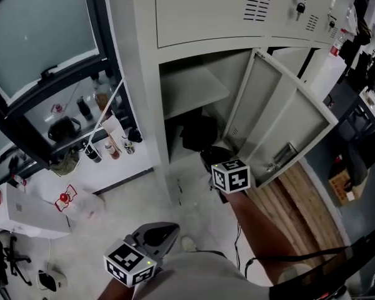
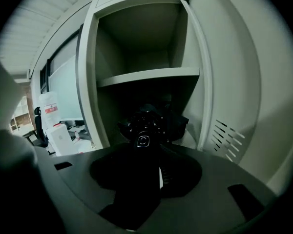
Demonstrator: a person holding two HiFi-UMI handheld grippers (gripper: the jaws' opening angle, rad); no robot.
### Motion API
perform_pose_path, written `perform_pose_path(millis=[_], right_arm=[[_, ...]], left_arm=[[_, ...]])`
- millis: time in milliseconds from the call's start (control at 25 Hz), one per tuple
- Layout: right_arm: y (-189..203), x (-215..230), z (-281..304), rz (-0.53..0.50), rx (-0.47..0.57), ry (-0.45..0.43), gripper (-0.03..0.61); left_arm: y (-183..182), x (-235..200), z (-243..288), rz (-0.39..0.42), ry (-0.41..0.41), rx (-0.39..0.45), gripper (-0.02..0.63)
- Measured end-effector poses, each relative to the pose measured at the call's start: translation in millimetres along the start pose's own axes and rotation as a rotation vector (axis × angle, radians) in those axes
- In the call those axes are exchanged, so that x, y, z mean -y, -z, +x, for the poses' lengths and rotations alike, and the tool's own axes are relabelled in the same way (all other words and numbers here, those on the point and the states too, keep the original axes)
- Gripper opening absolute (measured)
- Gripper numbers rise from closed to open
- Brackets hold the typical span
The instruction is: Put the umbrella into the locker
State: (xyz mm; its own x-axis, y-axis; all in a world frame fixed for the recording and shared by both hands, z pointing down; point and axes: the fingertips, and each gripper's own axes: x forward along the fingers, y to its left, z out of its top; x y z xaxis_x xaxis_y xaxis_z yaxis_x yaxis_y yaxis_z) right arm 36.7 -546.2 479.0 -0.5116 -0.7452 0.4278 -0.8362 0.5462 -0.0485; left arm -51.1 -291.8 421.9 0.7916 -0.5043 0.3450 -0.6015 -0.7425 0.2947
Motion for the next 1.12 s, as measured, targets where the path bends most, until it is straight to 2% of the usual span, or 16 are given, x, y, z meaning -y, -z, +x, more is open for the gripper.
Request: perform_pose_path(millis=[560,1120], right_arm=[[-12.4,20.9,99.2,-0.015,-0.042,-0.044,0.156],[-10.5,21.6,135.6,-0.051,-0.119,-0.022,0.157]], left_arm=[[-11.5,-38.1,14.5,-0.062,-0.184,0.04,0.011],[-9.4,-55.9,12.2,-0.117,-0.242,0.037,0.011]])
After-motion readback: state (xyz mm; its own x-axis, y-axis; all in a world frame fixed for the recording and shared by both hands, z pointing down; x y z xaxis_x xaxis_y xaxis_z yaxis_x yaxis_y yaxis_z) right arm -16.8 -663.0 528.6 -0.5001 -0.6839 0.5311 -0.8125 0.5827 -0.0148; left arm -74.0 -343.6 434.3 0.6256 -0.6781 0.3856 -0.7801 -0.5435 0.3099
